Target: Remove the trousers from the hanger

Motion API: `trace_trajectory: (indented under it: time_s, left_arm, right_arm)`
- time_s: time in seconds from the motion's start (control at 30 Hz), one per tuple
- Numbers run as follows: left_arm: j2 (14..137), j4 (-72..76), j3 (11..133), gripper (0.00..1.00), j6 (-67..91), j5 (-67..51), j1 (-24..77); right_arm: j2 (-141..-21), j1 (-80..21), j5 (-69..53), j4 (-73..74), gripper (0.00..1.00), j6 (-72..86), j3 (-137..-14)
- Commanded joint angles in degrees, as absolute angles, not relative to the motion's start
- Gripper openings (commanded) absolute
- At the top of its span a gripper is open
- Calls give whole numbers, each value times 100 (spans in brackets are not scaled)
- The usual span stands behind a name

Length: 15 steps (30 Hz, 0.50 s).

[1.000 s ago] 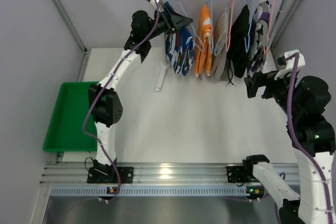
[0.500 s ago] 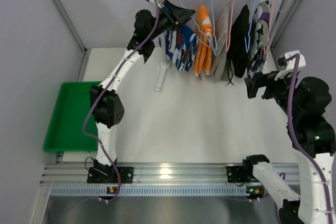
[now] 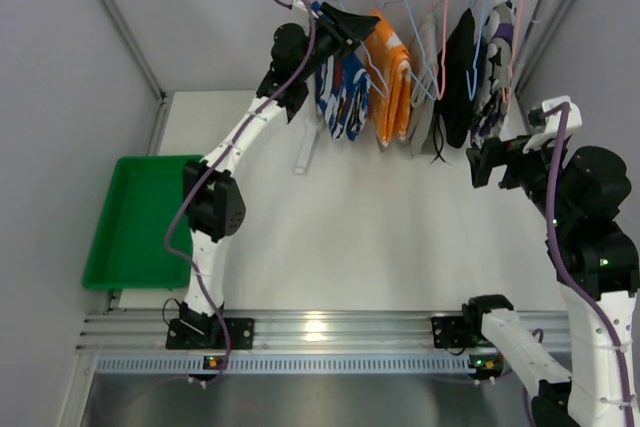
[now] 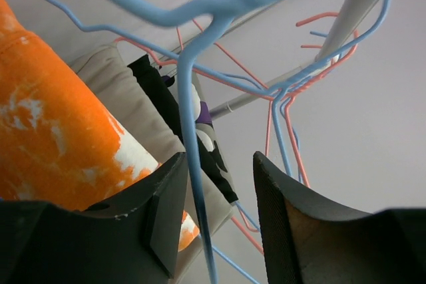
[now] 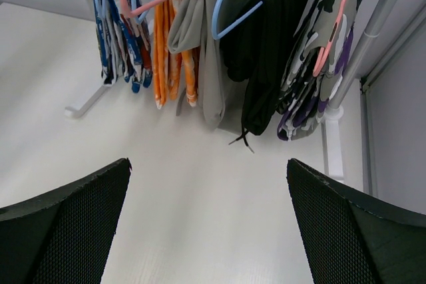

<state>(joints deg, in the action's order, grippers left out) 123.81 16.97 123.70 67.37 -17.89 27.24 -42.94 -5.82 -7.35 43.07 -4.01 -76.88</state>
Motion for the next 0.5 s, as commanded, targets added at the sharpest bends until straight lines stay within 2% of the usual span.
trace_trajectory:
  time_s: [0.0, 0.07, 0.1, 0.17, 0.23, 0.3, 0.47]
  left_arm:
    - [12498, 2092, 12674, 48, 6741, -1565, 2821]
    - [12542, 2083, 12674, 44, 6759, -1573, 2830]
    - [12507, 2066, 12665, 37, 6724, -1599, 2821]
    - [12454, 2083, 12656, 30, 6697, -1687, 2786]
    - [12305, 2101, 12621, 28, 6619, -1827, 2751]
    - [12156, 2066, 12604, 30, 6496, -1916, 2725]
    - [11848, 1768, 12332, 49, 6188, -1986, 2602]
  right_arm:
    - [-4342, -501, -642, 4351, 99, -475, -7717]
    - [-4333, -501, -633, 4351, 99, -483, -7726]
    - [-4324, -501, -633, 4359, 100, -483, -7717]
    - [-4307, -501, -633, 4368, 100, -492, -7699]
    - [-4272, -501, -642, 4351, 99, -492, -7664]
    - [-4263, -510, -694, 4342, 99, -475, -7647]
    - [-4184, -501, -773, 4307, 100, -431, -7567]
